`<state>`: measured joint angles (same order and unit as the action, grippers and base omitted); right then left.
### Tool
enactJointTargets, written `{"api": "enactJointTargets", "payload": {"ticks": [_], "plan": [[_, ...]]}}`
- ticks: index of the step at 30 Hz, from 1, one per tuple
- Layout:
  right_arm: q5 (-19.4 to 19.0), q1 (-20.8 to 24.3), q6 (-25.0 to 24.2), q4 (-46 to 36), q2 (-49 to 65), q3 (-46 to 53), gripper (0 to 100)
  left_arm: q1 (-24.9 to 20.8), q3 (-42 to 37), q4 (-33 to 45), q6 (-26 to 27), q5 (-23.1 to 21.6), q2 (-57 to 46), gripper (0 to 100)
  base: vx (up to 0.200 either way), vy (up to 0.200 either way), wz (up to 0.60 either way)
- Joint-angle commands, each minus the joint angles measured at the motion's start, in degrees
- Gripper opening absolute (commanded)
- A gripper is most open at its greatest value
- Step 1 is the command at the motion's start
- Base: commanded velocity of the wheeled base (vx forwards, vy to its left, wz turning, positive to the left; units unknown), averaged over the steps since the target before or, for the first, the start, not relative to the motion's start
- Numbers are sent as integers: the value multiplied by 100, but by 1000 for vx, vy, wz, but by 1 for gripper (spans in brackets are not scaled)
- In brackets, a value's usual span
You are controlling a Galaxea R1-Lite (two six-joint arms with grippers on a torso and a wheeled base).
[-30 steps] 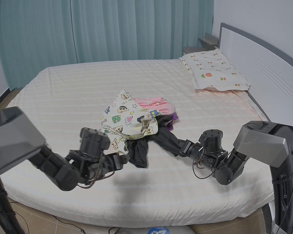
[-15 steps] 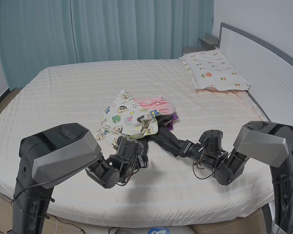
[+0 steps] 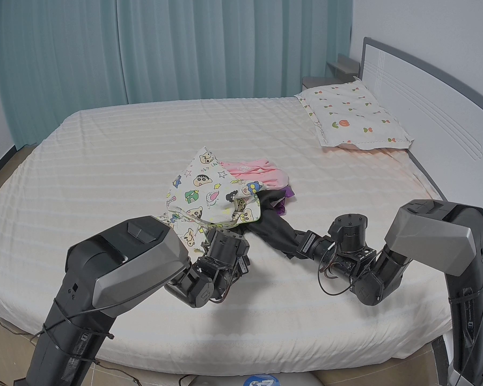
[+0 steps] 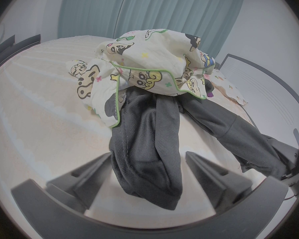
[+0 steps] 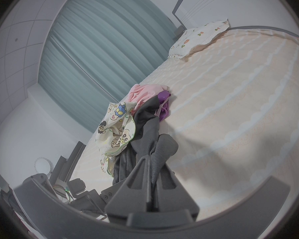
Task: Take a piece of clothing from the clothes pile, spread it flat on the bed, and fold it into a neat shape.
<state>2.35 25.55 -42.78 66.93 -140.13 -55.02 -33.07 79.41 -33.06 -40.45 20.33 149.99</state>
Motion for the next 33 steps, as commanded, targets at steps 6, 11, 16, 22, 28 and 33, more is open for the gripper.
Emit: {"api": "enactJointTargets", "payload": {"ticks": [6, 11, 16, 22, 28, 33], "plan": [[-7, 29, 6, 708, 47, 316, 0, 38, -101, -60, -587, 269, -260, 0, 0, 0, 0], [-59, 90, 6, 1428, 557, 923, 0, 64, -1006, -60, -1106, 304, -1552, 0, 0, 0, 0], [-77, 108, 6, 1604, 1524, 1213, 0, 20, -1622, -60, -1246, 164, -2949, 0, 0, 0, 0], [-323, 90, 15, 1534, 2939, 931, 0, 11, -1806, -69, -1229, -100, -4496, 0, 0, 0, 0], [-631, 90, 6, 1534, 3598, 923, 0, 178, -2202, -86, -1202, -205, -5156, 0, 0, 0, 0], [-947, 240, -11, 1631, 3229, 1538, 0, 249, -2835, -139, -1237, -284, -5085, 0, 0, 0, 0]]}}
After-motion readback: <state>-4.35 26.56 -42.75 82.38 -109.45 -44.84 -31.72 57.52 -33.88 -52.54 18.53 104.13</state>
